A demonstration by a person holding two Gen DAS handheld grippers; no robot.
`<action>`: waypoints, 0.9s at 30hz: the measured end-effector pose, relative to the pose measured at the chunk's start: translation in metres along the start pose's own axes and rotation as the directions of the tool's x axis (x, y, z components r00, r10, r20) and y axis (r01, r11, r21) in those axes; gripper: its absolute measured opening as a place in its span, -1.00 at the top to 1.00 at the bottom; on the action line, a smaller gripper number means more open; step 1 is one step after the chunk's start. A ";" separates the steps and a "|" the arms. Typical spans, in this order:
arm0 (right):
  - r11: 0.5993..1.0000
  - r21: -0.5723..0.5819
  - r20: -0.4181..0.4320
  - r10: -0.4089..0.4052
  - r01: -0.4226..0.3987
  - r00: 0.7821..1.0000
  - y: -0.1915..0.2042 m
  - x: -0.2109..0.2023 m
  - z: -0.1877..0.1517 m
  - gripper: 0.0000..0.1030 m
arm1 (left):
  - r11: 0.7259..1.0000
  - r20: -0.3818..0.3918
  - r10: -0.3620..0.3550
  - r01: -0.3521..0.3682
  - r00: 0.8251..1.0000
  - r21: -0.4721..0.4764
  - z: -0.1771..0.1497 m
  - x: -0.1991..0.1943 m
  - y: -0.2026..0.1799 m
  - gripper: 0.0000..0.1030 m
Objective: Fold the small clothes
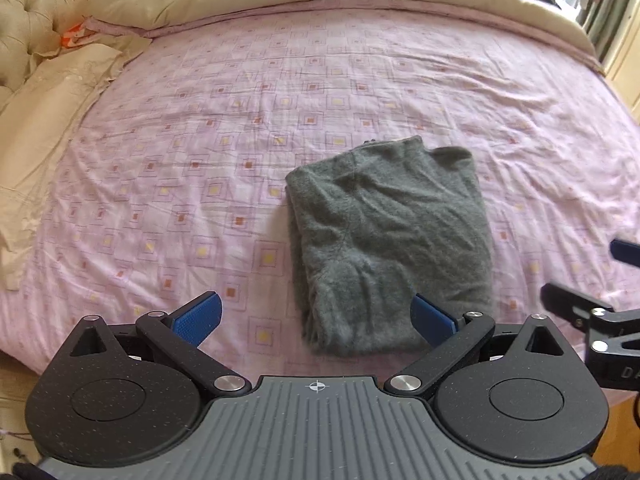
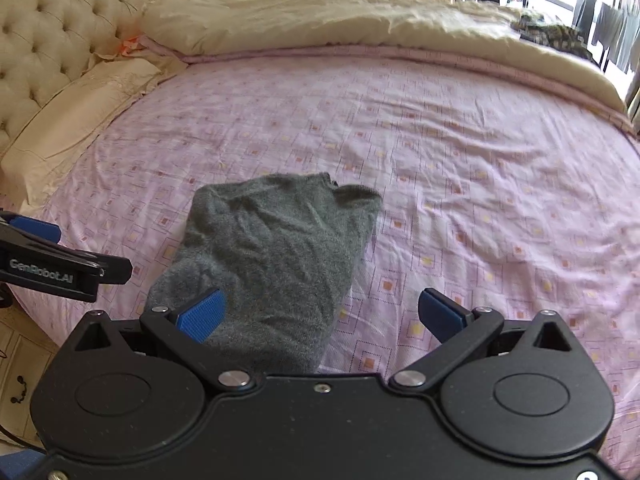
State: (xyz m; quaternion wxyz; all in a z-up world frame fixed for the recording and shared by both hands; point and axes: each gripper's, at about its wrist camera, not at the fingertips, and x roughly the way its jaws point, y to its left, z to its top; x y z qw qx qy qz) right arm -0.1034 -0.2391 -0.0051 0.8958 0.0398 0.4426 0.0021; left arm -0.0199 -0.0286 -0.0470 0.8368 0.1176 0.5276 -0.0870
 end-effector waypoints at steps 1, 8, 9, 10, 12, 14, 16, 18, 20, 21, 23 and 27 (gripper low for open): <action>1.000 0.002 0.012 -0.005 0.005 1.000 0.001 -0.004 -0.001 -0.99 | 1.000 -0.006 0.021 -0.021 1.000 0.013 0.000 -0.002 -0.002 -0.98; 0.999 0.019 0.006 -0.029 0.029 1.000 -0.002 -0.016 -0.004 -0.99 | 0.998 0.062 -0.037 0.040 0.997 -0.047 -0.011 -0.023 0.001 -0.98; 0.999 0.037 0.004 -0.027 0.027 1.000 -0.004 -0.017 -0.006 -0.99 | 0.997 0.063 -0.046 0.050 0.997 -0.055 -0.012 -0.025 0.001 -0.98; 0.998 0.055 0.001 -0.021 0.021 1.000 -0.006 -0.018 -0.006 -0.99 | 0.997 0.067 -0.054 0.058 0.996 -0.060 -0.012 -0.026 0.002 -0.98; 0.996 0.087 -0.010 -0.004 0.005 1.000 -0.010 -0.019 -0.008 -0.98 | 0.996 0.082 -0.048 0.054 0.995 -0.070 -0.015 -0.029 0.002 -0.98; 0.995 0.102 -0.014 -0.006 0.008 1.000 -0.012 -0.021 -0.009 -0.98 | 0.996 0.089 -0.039 0.045 0.995 -0.073 -0.017 -0.031 0.001 -0.98; 0.994 0.107 -0.018 -0.010 0.012 1.000 -0.012 -0.022 -0.010 -0.98 | 0.996 0.086 -0.032 0.039 0.996 -0.076 -0.018 -0.032 0.002 -0.98; 0.994 0.113 -0.021 -0.011 0.014 1.000 -0.012 -0.023 -0.010 -0.98 | 0.996 0.081 -0.023 0.029 0.996 -0.079 -0.019 -0.033 0.003 -0.98; 0.993 0.118 -0.018 -0.005 0.007 1.000 -0.013 -0.024 -0.010 -0.98 | 0.997 0.077 -0.007 0.013 0.997 -0.080 -0.020 -0.033 0.003 -0.98; 0.992 0.124 -0.019 -0.004 0.006 1.000 -0.013 -0.024 -0.010 -0.98 | 0.997 0.074 -0.002 0.009 0.997 -0.081 -0.020 -0.033 0.004 -0.98; 0.991 0.133 -0.022 -0.005 0.008 1.000 -0.012 -0.024 -0.010 -0.98 | 0.997 0.063 0.000 0.005 0.998 -0.081 -0.021 -0.031 0.005 -0.98; 0.990 0.141 -0.029 -0.010 0.014 1.000 -0.010 -0.023 -0.010 -0.98 | 0.995 0.043 -0.004 0.008 0.999 -0.096 -0.024 -0.027 0.007 -0.97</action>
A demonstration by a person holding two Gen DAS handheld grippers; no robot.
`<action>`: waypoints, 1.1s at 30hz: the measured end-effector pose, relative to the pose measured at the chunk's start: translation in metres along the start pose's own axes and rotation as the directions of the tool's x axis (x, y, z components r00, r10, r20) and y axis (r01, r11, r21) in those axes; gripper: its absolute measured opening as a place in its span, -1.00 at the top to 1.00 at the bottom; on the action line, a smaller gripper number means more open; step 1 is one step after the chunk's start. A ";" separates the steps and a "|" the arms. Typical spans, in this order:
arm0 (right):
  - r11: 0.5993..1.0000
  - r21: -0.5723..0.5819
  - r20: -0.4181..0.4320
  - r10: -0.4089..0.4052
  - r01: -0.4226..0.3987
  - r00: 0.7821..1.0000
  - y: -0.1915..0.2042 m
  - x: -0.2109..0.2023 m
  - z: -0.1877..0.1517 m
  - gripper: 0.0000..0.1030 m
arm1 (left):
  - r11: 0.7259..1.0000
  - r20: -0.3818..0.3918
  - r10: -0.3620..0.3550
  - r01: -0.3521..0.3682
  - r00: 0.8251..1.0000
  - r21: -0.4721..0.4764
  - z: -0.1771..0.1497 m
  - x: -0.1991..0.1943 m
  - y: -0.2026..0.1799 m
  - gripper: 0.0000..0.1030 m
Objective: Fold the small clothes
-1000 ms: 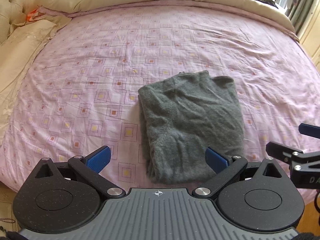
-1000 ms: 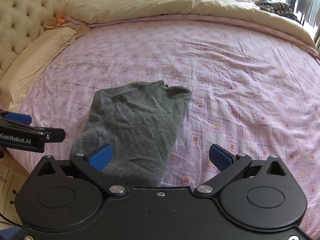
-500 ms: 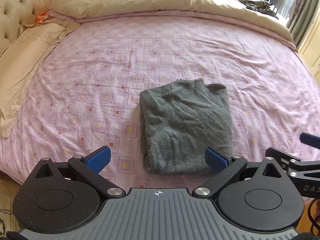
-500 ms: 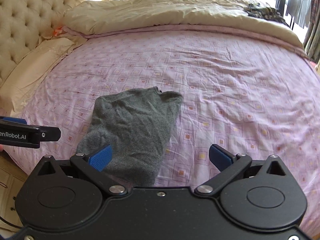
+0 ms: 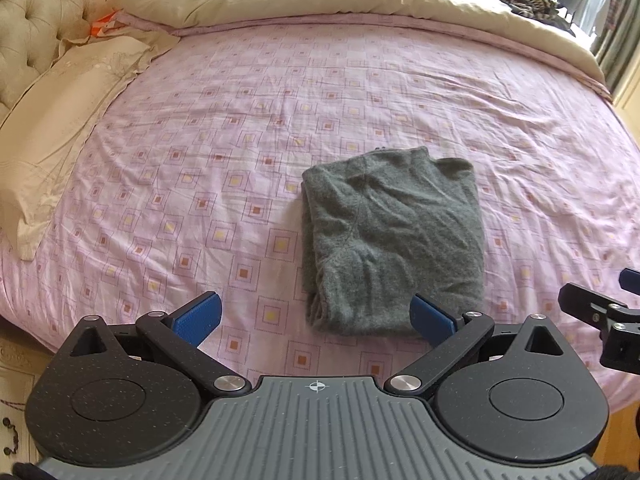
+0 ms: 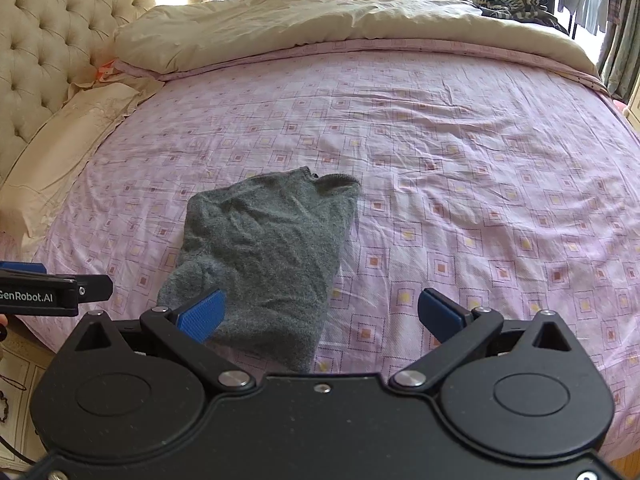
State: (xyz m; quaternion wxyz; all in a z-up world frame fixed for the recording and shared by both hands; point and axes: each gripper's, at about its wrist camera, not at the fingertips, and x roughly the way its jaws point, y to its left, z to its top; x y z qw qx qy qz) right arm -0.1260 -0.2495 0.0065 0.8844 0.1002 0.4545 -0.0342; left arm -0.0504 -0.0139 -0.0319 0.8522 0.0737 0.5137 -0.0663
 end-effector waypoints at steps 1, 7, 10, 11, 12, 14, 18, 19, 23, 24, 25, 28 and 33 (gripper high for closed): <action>1.000 0.002 -0.004 -0.002 0.002 1.000 0.001 0.001 0.000 -0.98 | 1.000 -0.005 0.002 -0.002 1.000 -0.003 -0.001 0.001 0.001 -0.97; 1.000 0.026 -0.036 -0.009 0.010 0.999 0.002 0.007 -0.004 -0.98 | 1.000 -0.051 0.005 -0.005 0.999 0.004 -0.008 0.008 0.003 -0.97; 0.999 0.036 -0.053 -0.015 0.017 0.999 0.004 0.009 -0.006 -0.98 | 1.000 -0.070 0.006 -0.006 0.998 0.007 -0.012 0.011 0.004 -0.97; 0.999 0.038 -0.057 -0.015 0.017 0.998 0.004 0.010 -0.006 -0.98 | 1.000 -0.075 0.002 -0.002 0.997 0.008 -0.013 0.011 0.005 -0.97; 0.999 0.040 -0.059 -0.015 0.018 0.998 0.005 0.010 -0.006 -0.98 | 1.000 -0.080 -0.002 0.003 0.997 0.008 -0.014 0.012 0.005 -0.97; 0.999 0.042 -0.061 -0.014 0.016 0.998 0.006 0.011 -0.007 -0.98 | 1.000 -0.088 -0.005 0.006 0.996 0.012 -0.017 0.013 0.006 -0.97; 0.999 0.042 -0.065 -0.013 0.016 0.998 0.008 0.012 -0.007 -0.98 | 1.000 -0.094 -0.002 0.004 0.996 0.023 -0.018 0.014 0.007 -0.97; 0.999 0.042 -0.066 -0.011 0.013 0.998 0.008 0.013 -0.006 -0.98 | 1.000 -0.093 -0.001 0.003 0.996 0.021 -0.018 0.014 0.007 -0.97; 0.999 0.040 -0.065 -0.013 0.015 0.998 0.009 0.014 -0.005 -0.98 | 1.000 -0.090 -0.002 0.003 0.996 0.016 -0.016 0.014 0.009 -0.97; 0.999 0.041 -0.066 -0.012 0.014 0.998 0.009 0.014 -0.005 -0.98 | 1.000 -0.088 -0.002 0.003 0.996 0.015 -0.016 0.014 0.009 -0.97; 0.999 0.042 -0.065 -0.012 0.015 0.998 0.010 0.014 -0.005 -0.98 | 1.000 -0.087 -0.003 0.004 0.996 0.015 -0.015 0.014 0.010 -0.97; 0.999 0.039 -0.064 -0.012 0.014 0.998 0.010 0.014 -0.004 -0.98 | 1.000 -0.087 -0.004 0.005 0.996 0.013 -0.015 0.014 0.009 -0.97; 0.999 0.040 -0.066 -0.010 0.013 0.998 0.010 0.015 -0.003 -0.98 | 1.000 -0.088 -0.009 0.011 0.996 0.015 -0.015 0.015 0.009 -0.97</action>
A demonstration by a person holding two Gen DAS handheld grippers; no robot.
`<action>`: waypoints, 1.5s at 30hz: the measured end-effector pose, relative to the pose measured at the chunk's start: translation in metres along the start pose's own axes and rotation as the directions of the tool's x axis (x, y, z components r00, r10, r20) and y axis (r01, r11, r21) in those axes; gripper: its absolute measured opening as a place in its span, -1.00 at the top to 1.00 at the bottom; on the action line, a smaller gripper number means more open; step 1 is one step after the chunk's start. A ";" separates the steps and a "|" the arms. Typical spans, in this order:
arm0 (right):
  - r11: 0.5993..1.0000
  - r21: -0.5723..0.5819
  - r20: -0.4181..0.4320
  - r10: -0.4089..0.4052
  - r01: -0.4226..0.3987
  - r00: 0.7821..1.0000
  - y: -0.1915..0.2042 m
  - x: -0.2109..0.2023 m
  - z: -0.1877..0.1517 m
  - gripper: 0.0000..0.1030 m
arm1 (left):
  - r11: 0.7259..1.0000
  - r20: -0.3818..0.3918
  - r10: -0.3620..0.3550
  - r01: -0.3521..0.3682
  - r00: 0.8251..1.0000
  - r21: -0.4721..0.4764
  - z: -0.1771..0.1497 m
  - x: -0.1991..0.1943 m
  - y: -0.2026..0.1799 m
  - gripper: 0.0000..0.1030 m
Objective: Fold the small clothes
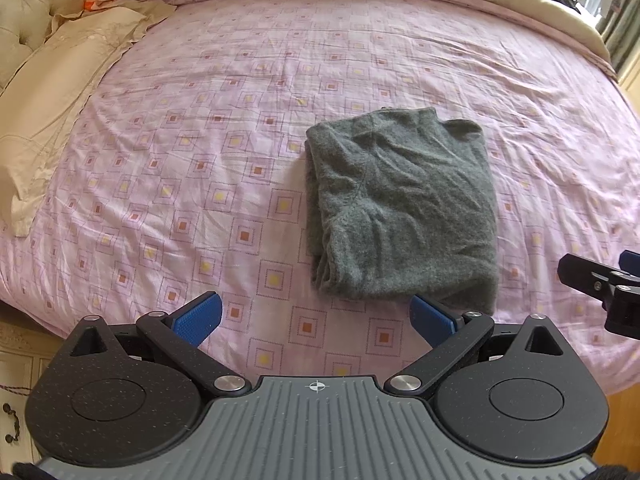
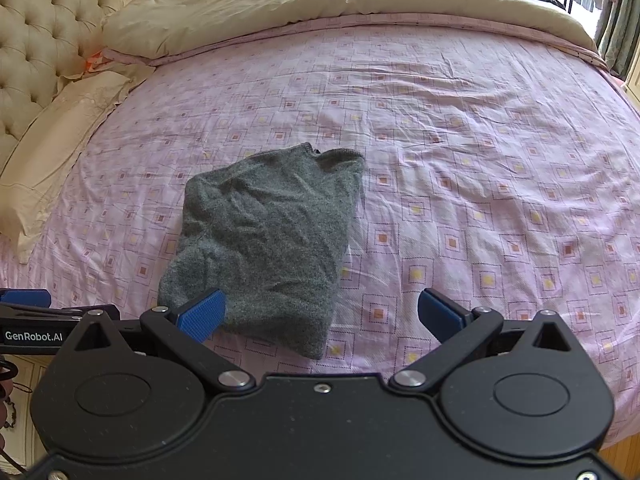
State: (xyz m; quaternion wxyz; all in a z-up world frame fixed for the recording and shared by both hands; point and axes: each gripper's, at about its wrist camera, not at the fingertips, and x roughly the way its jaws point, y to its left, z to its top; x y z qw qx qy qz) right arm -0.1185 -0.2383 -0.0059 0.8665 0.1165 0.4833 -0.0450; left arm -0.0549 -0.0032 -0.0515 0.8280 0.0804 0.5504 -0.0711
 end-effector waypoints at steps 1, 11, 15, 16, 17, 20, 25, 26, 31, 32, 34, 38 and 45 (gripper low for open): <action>1.000 0.001 -0.001 0.001 -0.001 1.000 0.000 0.000 0.000 -0.98 | 1.000 0.000 0.000 0.000 1.000 0.001 0.000 0.000 0.000 -0.97; 1.000 -0.001 -0.004 0.004 -0.004 1.000 0.001 0.002 -0.001 -0.98 | 1.000 0.001 -0.002 0.002 1.000 0.000 0.000 0.000 -0.002 -0.97; 1.000 -0.005 -0.006 0.003 -0.003 1.000 0.002 0.003 0.000 -0.98 | 1.000 0.003 -0.002 0.002 1.000 -0.001 0.000 0.000 -0.003 -0.97; 1.000 -0.005 -0.006 0.002 -0.002 1.000 0.002 0.003 0.000 -0.98 | 1.000 0.003 -0.003 0.003 1.000 -0.001 0.000 0.000 -0.004 -0.97; 1.000 -0.006 -0.007 0.001 -0.001 1.000 0.002 0.003 0.000 -0.98 | 1.000 0.003 -0.002 0.002 1.000 -0.001 0.000 0.001 -0.004 -0.97; 1.000 -0.010 -0.015 -0.005 0.005 1.000 0.002 0.004 0.001 -0.98 | 1.000 0.001 -0.003 0.003 1.000 0.000 0.000 0.001 -0.003 -0.97; 0.999 -0.011 -0.036 -0.037 0.037 0.999 0.001 0.007 0.003 -0.98 | 1.000 -0.005 0.003 -0.003 1.000 0.002 0.001 0.002 -0.003 -0.97; 0.999 -0.013 -0.046 -0.054 0.053 0.998 0.001 0.008 0.003 -0.98 | 1.000 -0.007 0.004 -0.004 1.000 0.002 0.001 0.003 -0.003 -0.97; 0.995 -0.011 -0.087 -0.104 0.103 0.991 0.000 0.015 0.003 -0.98 | 1.000 -0.011 0.012 -0.012 1.000 0.015 0.002 0.005 -0.004 -0.97; 0.993 -0.016 -0.096 -0.114 0.113 0.989 0.000 0.016 0.003 -0.98 | 1.000 -0.012 0.014 -0.014 1.000 0.017 0.002 0.005 -0.005 -0.97; 0.991 -0.026 -0.108 -0.132 0.130 0.985 0.001 0.018 0.004 -0.98 | 1.000 -0.014 0.017 -0.017 1.000 0.019 0.002 0.006 -0.005 -0.97; 0.990 -0.035 -0.125 -0.143 0.140 0.982 0.002 0.022 0.004 -0.98 | 0.999 -0.020 0.024 -0.024 1.000 0.022 0.002 0.009 -0.006 -0.97; 0.990 -0.036 -0.134 -0.140 0.136 0.981 0.002 0.024 0.005 -0.98 | 0.999 -0.027 0.036 -0.036 0.999 0.023 0.003 0.012 -0.006 -0.97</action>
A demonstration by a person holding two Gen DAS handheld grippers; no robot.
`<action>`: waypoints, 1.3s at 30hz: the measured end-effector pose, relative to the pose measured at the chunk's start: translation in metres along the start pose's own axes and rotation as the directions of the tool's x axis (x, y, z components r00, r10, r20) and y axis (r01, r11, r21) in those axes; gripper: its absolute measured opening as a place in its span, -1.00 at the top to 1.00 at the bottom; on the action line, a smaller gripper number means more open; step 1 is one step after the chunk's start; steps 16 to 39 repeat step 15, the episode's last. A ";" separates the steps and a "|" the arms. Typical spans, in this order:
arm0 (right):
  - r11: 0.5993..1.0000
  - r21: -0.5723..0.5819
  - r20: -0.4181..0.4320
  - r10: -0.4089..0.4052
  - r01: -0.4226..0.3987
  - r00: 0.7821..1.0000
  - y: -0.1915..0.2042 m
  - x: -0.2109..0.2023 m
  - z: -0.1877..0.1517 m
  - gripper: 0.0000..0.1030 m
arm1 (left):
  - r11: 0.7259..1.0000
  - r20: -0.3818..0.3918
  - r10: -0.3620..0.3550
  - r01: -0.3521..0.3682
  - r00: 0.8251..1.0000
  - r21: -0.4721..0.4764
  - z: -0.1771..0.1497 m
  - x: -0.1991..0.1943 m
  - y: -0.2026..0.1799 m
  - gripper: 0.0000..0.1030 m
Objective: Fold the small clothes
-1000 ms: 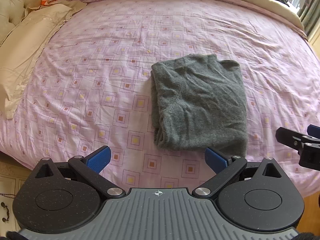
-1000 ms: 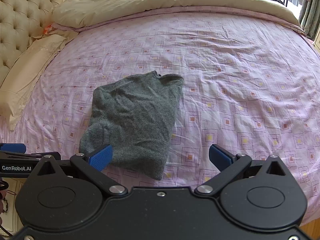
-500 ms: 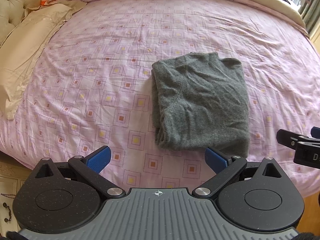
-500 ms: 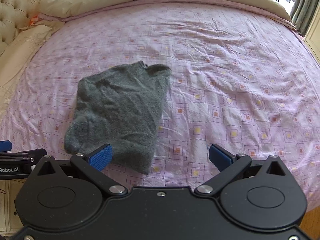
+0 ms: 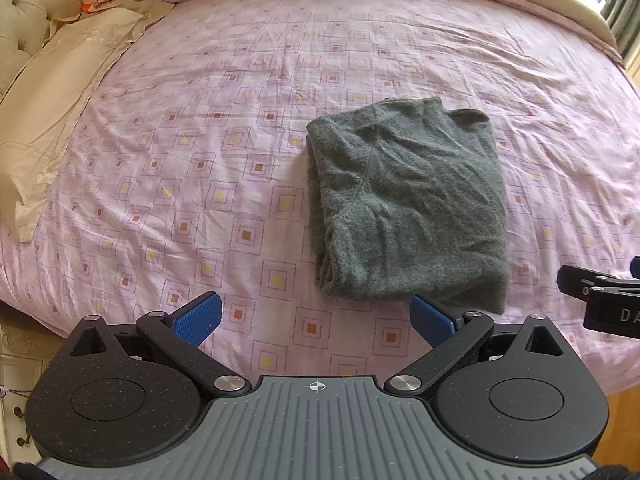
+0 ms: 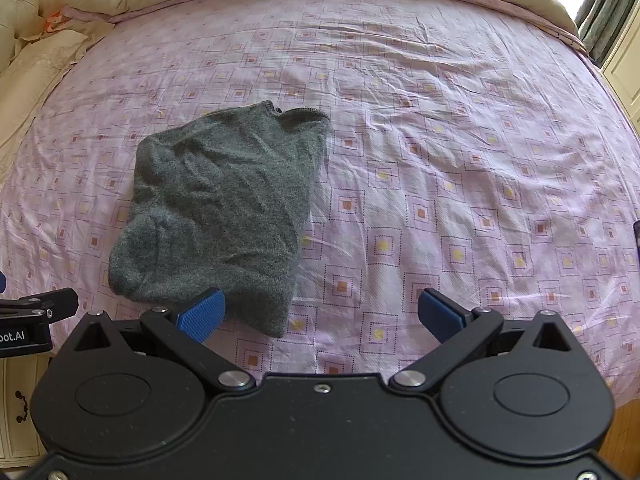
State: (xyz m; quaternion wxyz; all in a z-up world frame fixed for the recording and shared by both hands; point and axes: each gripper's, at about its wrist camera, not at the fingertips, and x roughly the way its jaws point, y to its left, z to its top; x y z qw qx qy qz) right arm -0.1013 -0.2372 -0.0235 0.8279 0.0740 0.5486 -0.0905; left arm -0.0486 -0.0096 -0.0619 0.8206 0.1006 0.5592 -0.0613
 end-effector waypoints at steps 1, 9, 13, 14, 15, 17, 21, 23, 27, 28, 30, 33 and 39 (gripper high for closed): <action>1.000 0.001 -0.001 0.001 -0.001 1.000 0.000 0.000 0.000 -0.98 | 1.000 -0.001 0.001 -0.001 1.000 0.000 0.000 0.001 0.000 -0.97; 1.000 0.000 -0.006 0.009 -0.009 1.000 0.000 0.002 0.002 -0.98 | 1.000 -0.006 0.005 -0.005 1.000 0.000 0.000 0.003 0.001 -0.97; 1.000 0.001 -0.007 0.010 -0.010 1.000 0.000 0.002 0.002 -0.98 | 1.000 -0.004 0.014 -0.014 1.000 -0.006 0.000 0.003 0.001 -0.97; 1.000 0.001 -0.007 0.012 -0.012 1.000 0.001 0.002 0.002 -0.98 | 1.000 -0.002 0.018 -0.018 1.000 -0.010 0.000 0.003 0.001 -0.97; 1.000 0.000 -0.007 0.012 -0.012 1.000 0.001 0.002 0.002 -0.98 | 1.000 -0.001 0.021 -0.021 1.000 -0.013 0.000 0.003 0.002 -0.97; 1.000 0.000 -0.007 0.012 -0.012 1.000 0.001 0.002 0.002 -0.98 | 1.000 -0.001 0.021 -0.021 1.000 -0.013 0.000 0.003 0.002 -0.97; 1.000 0.000 -0.007 0.012 -0.012 1.000 0.001 0.002 0.002 -0.98 | 1.000 -0.001 0.021 -0.021 1.000 -0.013 0.000 0.003 0.002 -0.97; 1.000 0.000 -0.007 0.012 -0.012 1.000 0.001 0.002 0.002 -0.98 | 1.000 -0.001 0.021 -0.021 1.000 -0.013 0.000 0.003 0.002 -0.97; 1.000 0.000 -0.007 0.012 -0.012 1.000 0.001 0.002 0.002 -0.98 | 1.000 -0.001 0.021 -0.021 1.000 -0.013 0.000 0.003 0.002 -0.97; 1.000 0.000 -0.007 0.012 -0.012 1.000 0.001 0.002 0.002 -0.98 | 1.000 -0.001 0.021 -0.021 1.000 -0.013 0.000 0.003 0.002 -0.97; 1.000 0.000 -0.007 0.012 -0.012 1.000 0.001 0.002 0.002 -0.98 | 1.000 -0.001 0.021 -0.021 1.000 -0.013 0.000 0.003 0.002 -0.97; 1.000 0.000 -0.007 0.012 -0.012 1.000 0.001 0.002 0.002 -0.98 | 1.000 -0.001 0.021 -0.021 1.000 -0.013 0.000 0.003 0.002 -0.97; 1.000 0.000 -0.007 0.012 -0.012 1.000 0.001 0.002 0.002 -0.98 | 1.000 -0.001 0.021 -0.021 1.000 -0.013 0.000 0.003 0.002 -0.97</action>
